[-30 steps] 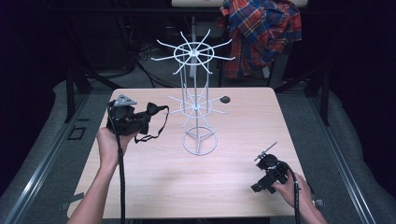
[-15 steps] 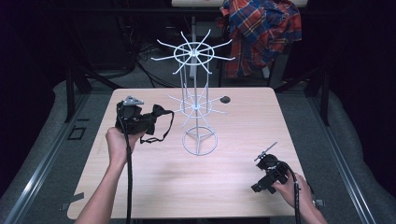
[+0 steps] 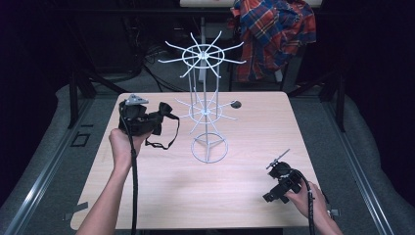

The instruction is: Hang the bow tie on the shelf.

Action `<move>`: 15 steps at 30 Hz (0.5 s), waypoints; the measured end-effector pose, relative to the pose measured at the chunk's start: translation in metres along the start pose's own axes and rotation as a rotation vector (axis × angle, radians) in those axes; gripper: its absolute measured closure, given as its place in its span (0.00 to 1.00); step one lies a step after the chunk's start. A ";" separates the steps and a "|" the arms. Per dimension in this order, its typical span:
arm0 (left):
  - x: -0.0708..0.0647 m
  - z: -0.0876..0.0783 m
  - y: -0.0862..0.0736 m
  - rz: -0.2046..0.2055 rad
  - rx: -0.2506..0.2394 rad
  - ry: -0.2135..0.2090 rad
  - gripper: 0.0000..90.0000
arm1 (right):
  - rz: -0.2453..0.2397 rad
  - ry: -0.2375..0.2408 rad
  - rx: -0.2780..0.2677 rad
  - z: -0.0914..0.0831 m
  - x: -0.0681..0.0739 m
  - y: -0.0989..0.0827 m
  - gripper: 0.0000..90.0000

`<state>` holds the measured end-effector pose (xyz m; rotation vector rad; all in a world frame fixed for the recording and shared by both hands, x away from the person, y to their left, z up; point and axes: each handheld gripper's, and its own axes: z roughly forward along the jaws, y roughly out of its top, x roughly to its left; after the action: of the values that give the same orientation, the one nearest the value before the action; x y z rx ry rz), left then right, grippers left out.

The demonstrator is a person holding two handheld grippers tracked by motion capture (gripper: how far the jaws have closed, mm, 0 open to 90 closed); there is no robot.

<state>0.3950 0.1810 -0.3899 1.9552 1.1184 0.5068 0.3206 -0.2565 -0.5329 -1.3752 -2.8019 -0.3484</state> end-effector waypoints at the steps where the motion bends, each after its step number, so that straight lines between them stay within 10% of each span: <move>1: 0.000 0.000 0.002 0.007 0.002 0.002 0.83 | -0.008 -0.002 0.010 -0.001 -0.001 0.000 0.07; 15: -0.001 0.014 0.015 0.039 0.038 0.037 0.83 | -0.009 -0.007 0.010 0.000 0.000 0.000 0.08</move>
<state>0.4120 0.1691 -0.3862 2.0114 1.1217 0.5486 0.3210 -0.2568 -0.5328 -1.3653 -2.8123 -0.3290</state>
